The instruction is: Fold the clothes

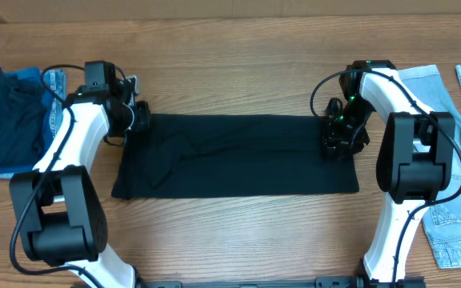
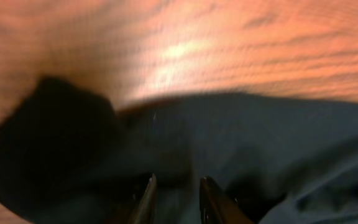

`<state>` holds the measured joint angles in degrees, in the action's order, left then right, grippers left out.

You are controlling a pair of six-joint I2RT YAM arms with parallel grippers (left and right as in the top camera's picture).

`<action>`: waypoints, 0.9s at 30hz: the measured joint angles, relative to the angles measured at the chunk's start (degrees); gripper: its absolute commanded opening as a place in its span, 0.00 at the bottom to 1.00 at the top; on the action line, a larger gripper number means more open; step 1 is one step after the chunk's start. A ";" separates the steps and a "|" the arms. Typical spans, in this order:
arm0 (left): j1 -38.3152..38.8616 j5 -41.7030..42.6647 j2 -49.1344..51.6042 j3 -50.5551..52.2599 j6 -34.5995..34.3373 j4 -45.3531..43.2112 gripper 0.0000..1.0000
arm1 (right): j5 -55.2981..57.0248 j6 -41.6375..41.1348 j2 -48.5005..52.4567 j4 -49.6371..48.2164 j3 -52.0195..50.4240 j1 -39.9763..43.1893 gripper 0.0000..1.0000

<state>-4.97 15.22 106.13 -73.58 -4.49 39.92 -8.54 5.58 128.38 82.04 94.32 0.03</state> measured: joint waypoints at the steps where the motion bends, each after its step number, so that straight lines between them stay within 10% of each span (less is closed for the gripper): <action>1: 0.00 -0.09 0.76 0.00 0.00 1.81 0.27 | 0.02 0.02 0.00 0.04 0.00 -0.02 0.45; 17: -2.01 -4.94 7.41 -0.31 -0.02 10.88 0.16 | 0.04 -0.02 0.00 0.04 0.00 0.00 0.44; 27: -2.62 -2.27 -0.22 -4.07 -0.02 12.44 0.19 | 0.26 -3.26 -1.84 0.13 3.76 1.68 0.61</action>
<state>-7.60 12.95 105.91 -77.65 -4.51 52.36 -8.27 2.33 126.54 82.17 98.08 1.72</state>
